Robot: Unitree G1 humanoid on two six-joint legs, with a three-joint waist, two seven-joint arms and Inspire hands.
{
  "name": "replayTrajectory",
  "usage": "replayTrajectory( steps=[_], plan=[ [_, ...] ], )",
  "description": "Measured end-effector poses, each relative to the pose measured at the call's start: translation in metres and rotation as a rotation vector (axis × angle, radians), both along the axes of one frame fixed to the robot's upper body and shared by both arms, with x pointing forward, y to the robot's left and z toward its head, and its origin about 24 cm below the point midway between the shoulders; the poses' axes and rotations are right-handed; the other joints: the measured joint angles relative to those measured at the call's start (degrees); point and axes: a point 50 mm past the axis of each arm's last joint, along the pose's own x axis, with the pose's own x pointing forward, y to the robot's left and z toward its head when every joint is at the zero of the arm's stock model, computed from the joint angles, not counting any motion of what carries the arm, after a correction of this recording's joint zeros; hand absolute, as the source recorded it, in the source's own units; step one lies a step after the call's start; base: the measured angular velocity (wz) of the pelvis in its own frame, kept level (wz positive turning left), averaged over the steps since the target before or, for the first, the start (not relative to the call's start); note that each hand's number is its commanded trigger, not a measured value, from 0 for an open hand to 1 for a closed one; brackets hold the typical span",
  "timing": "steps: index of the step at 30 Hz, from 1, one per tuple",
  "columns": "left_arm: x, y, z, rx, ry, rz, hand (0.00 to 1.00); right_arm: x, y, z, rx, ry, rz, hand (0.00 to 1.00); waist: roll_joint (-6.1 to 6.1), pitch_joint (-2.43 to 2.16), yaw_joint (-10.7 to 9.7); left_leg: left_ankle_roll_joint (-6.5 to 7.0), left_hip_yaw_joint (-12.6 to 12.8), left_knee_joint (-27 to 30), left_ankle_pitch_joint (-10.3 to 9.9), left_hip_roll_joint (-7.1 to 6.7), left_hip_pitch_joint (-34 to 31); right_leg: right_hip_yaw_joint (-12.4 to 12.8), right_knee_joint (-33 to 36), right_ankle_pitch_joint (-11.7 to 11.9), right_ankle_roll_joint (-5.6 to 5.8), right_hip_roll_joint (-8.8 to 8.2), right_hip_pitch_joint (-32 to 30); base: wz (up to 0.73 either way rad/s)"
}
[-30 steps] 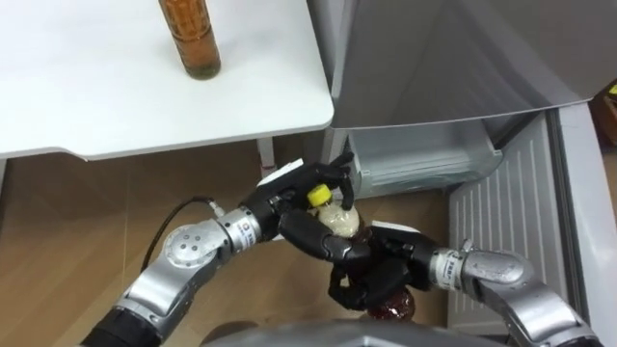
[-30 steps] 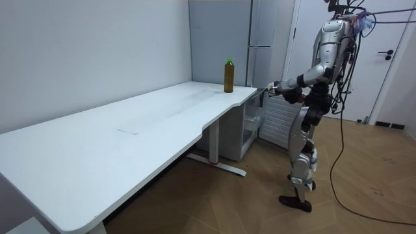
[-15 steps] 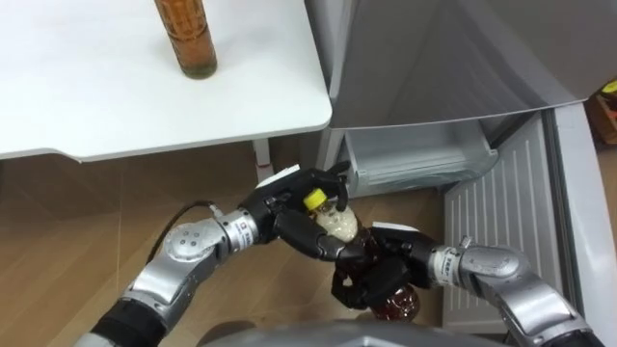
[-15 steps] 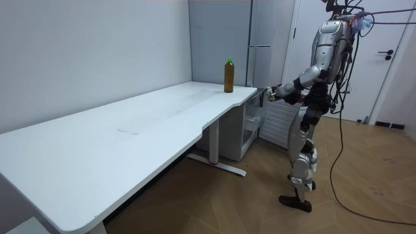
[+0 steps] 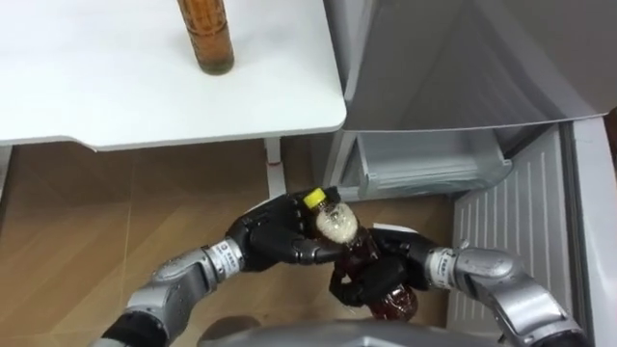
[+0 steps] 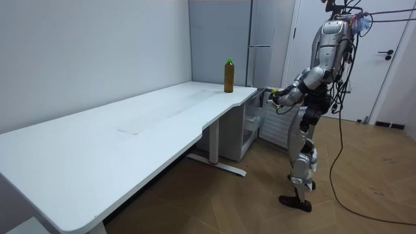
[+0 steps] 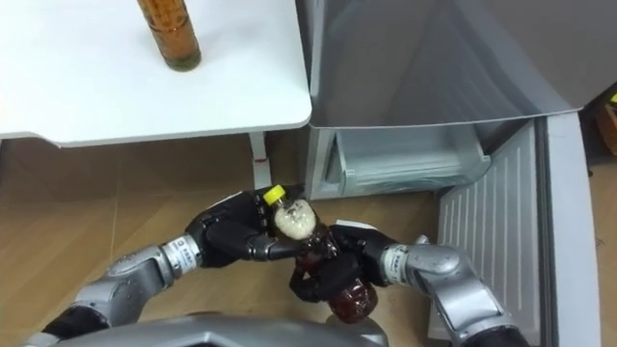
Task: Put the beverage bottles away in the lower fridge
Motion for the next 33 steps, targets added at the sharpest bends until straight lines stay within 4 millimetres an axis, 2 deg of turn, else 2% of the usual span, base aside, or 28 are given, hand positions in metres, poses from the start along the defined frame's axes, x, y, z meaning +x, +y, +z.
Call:
replayTrajectory(
  steps=[2, 5, 9, 10, 13, 17, 23, 25, 26, 33],
  plan=[
    [-0.010, 0.009, -0.010, 0.022, 0.077, 0.056, 0.00, 0.002, -0.003, 0.001, 0.007, -0.005, -0.022, 1.00, -0.16, -0.14, 0.19, 0.00, -0.01, -0.08, 0.00, 0.01, 0.15, 0.14, -0.07, 0.00, 0.00, 0.06, 0.10, -0.02],
    [-0.052, 0.044, -0.037, 0.167, 0.346, 0.237, 0.00, 0.017, -0.019, 0.012, 0.110, -0.067, -0.247, 1.00, -0.16, -0.29, 0.03, -0.03, 0.05, -0.48, -0.03, 0.04, 1.00, 0.46, -0.25, 0.00, -0.01, 0.19, 0.87, -0.05],
    [-0.066, 0.063, -0.043, 0.211, 0.430, 0.420, 0.00, 0.024, -0.027, 0.017, 0.172, -0.098, -0.384, 1.00, -0.23, -0.67, 0.93, -0.07, -0.07, -1.21, 0.02, 0.00, 1.89, 0.08, -0.48, 0.00, -0.01, 0.18, 1.84, 0.03],
    [-0.069, 0.064, -0.045, 0.213, 0.446, 0.462, 0.00, 0.025, -0.026, 0.017, 0.186, -0.099, -0.395, 1.00, -0.15, -0.86, 1.10, -0.08, -0.21, -1.26, 0.01, -0.01, 2.08, -0.29, -0.90, 0.01, -0.01, 0.16, 2.36, 0.08],
    [-0.074, 0.067, -0.046, 0.202, 0.485, 0.564, 0.00, 0.020, -0.023, 0.010, 0.187, -0.076, -0.423, 1.00, -0.05, -1.03, 1.11, -0.11, -1.23, -1.21, 0.00, 0.00, 2.14, -1.05, -1.06, 0.03, -0.02, 0.20, 2.84, 0.14],
    [-0.082, 0.070, -0.049, 0.151, 0.543, 0.731, 0.00, 0.011, -0.028, -0.002, 0.139, -0.023, -0.440, 1.00, 0.04, -0.99, 1.90, -0.13, -1.58, -1.27, 0.02, -0.01, 2.00, -1.08, -1.03, 0.02, -0.02, 0.21, 2.80, 0.02],
    [-0.101, 0.079, -0.051, 0.116, 0.626, 0.909, 0.00, 0.011, -0.028, -0.001, 0.137, -0.027, -0.445, 1.00, -0.75, -1.05, 1.91, -0.14, -1.66, -1.49, 0.01, -0.10, 1.73, -1.07, -1.35, 0.00, -0.01, 0.20, 2.82, 0.00],
    [-0.109, 0.081, -0.053, 0.140, 0.669, 0.941, 0.00, 0.007, -0.028, -0.002, 0.132, -0.028, -0.461, 1.00, -0.95, -1.41, 2.16, -0.13, -1.65, -1.36, 0.02, -0.15, 1.88, -1.09, -1.77, 0.02, -0.03, 0.19, 3.04, 0.00],
    [-0.110, 0.081, -0.053, 0.147, 0.676, 0.945, 0.00, 0.006, -0.028, -0.001, 0.128, -0.030, -0.467, 1.00, -0.95, -1.44, 2.23, -0.13, -1.66, -1.35, 0.02, -0.15, 1.95, -1.12, -1.82, 0.02, -0.03, 0.19, 3.19, 0.00],
    [-0.135, 0.085, -0.058, 0.258, 0.801, 0.989, 0.00, 0.001, -0.027, -0.006, 0.134, -0.029, -0.615, 1.00, -0.05, -1.03, 1.73, -0.20, -2.44, -1.28, -0.03, -0.12, 2.16, -3.06, -2.02, 0.07, -0.06, 0.12, 3.99, 0.07]
  ],
)
